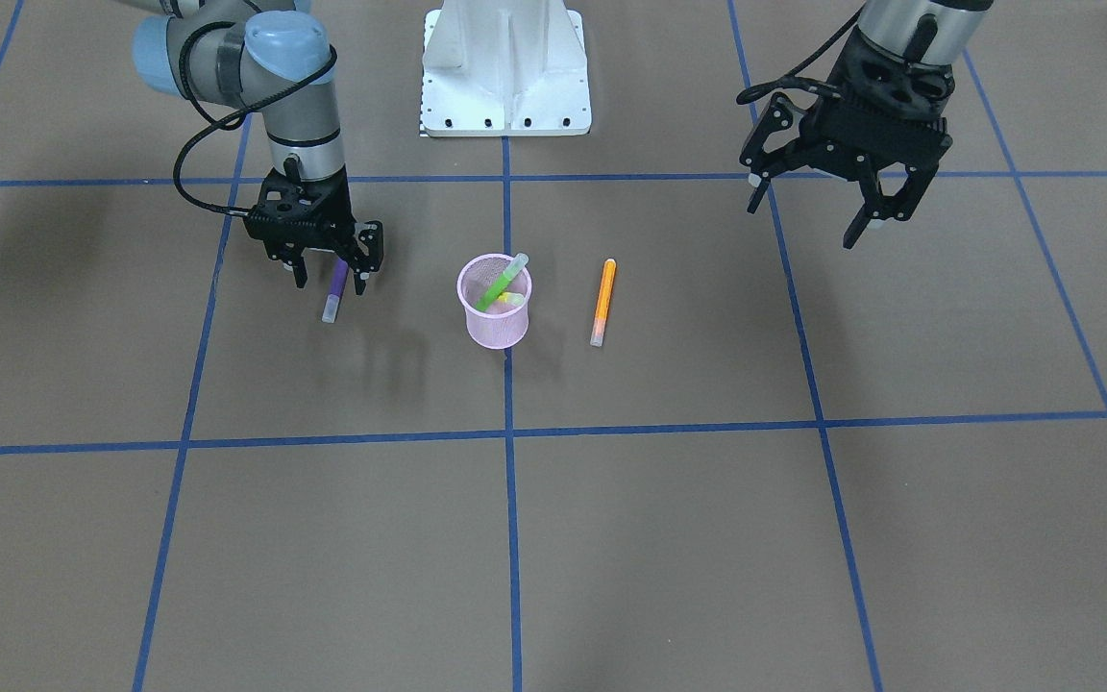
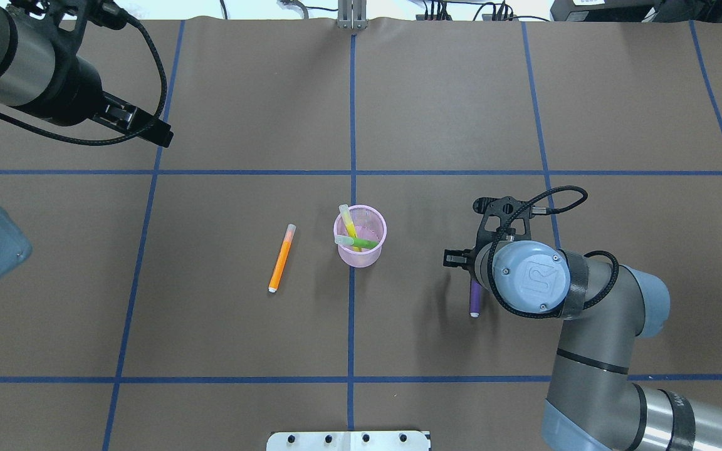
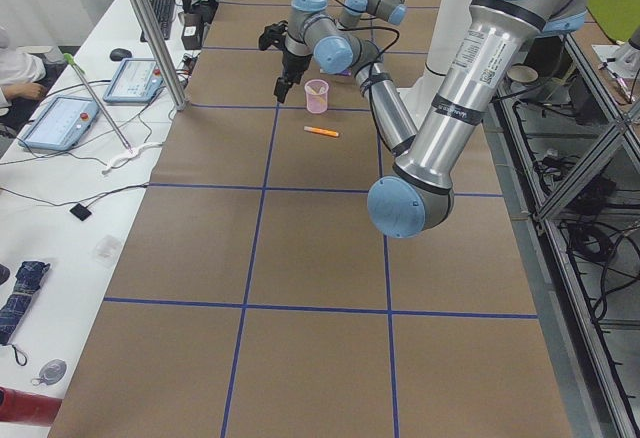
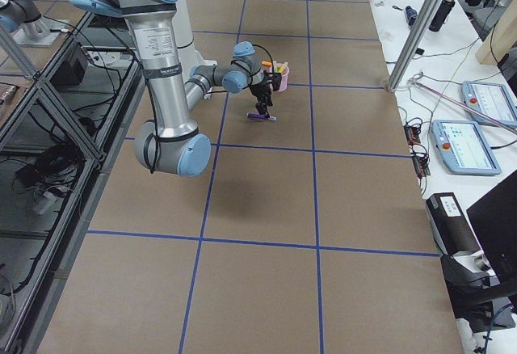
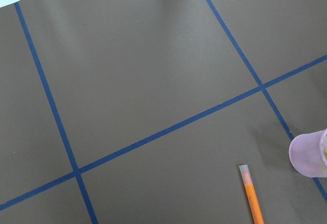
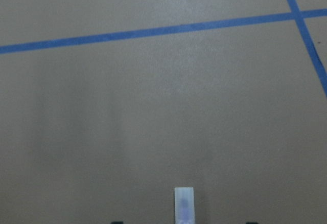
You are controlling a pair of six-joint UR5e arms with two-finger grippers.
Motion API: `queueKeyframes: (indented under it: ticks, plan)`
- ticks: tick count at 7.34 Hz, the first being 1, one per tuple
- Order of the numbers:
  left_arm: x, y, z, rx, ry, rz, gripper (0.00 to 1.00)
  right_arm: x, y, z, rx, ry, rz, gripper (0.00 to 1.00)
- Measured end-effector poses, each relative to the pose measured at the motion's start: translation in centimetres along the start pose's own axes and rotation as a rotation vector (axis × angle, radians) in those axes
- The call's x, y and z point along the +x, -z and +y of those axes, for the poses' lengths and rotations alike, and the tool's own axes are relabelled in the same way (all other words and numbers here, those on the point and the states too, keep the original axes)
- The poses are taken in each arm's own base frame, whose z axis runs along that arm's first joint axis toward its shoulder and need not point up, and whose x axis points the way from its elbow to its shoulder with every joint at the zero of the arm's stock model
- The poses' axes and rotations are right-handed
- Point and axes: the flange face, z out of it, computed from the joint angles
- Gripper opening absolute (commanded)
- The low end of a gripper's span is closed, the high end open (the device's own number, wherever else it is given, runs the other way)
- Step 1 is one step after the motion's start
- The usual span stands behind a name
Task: Collect pens into pen holder
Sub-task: 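Reach the right gripper down and grasp the purple marker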
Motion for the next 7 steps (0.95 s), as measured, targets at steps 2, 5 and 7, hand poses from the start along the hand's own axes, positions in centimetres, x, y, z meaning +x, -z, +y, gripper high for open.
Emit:
queueKeyframes:
  ticks: [2, 5, 7]
  plan:
    - [-0.1, 0.0, -0.1, 0.01, 0.0, -0.014, 1.0, 0.1, -0.9, 0.6, -0.007, 0.008, 0.017, 0.41]
    - [0.0, 0.0, -0.1, 0.012, -0.001, -0.016, 1.0, 0.4, -1.5, 1.4, -0.012, 0.029, 0.03, 0.41]
    - [-0.1, 0.0, -0.1, 0.012, 0.0, -0.017, 1.0, 0.5, -1.7, 1.8, -0.009, 0.038, 0.034, 0.19]
